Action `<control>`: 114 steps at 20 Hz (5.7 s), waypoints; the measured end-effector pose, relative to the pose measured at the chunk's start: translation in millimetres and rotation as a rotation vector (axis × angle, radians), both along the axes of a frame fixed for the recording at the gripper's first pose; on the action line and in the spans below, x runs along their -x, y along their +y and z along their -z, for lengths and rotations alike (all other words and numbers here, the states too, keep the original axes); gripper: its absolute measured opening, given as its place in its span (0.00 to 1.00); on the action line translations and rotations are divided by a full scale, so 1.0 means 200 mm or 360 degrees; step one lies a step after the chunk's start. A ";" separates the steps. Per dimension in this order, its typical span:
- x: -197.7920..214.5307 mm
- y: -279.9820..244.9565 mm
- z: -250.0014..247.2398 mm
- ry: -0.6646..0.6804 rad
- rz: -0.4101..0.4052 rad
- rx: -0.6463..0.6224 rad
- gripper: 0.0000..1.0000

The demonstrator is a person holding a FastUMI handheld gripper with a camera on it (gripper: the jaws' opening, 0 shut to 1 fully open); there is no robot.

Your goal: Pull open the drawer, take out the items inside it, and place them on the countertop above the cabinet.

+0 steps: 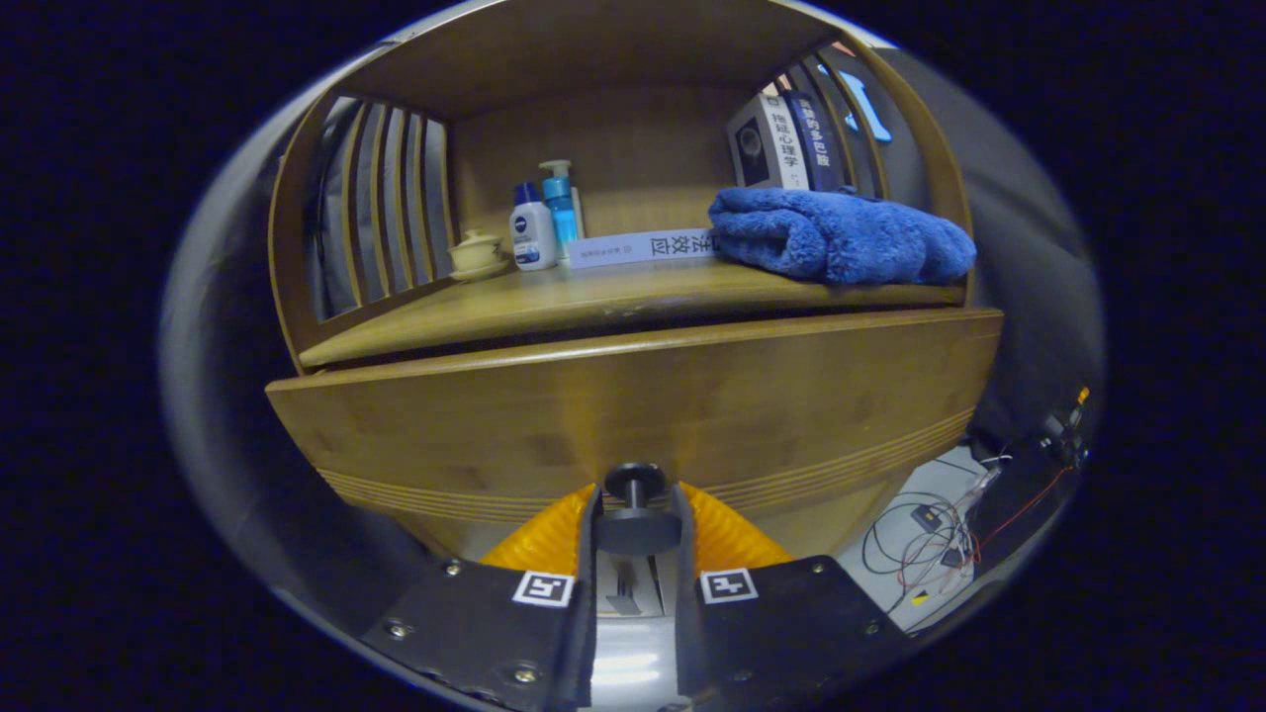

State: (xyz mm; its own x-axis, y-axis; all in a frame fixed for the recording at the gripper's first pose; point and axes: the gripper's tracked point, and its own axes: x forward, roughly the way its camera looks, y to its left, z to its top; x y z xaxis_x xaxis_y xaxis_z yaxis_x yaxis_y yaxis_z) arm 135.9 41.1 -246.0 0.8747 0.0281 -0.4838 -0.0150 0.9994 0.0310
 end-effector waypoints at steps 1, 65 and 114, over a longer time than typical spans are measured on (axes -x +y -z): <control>0.04 0.00 0.00 0.0001 0.0005 -0.0001 0.33; 0.04 -0.15 0.12 0.1270 0.0408 0.0015 0.65; -0.66 0.13 -0.54 0.0436 0.0129 0.0190 0.47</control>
State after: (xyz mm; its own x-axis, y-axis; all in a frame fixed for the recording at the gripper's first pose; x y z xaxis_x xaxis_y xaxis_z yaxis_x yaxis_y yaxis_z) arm 268.3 66.5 -137.9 0.7082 -0.1080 -0.6977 0.0578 0.9938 -0.0951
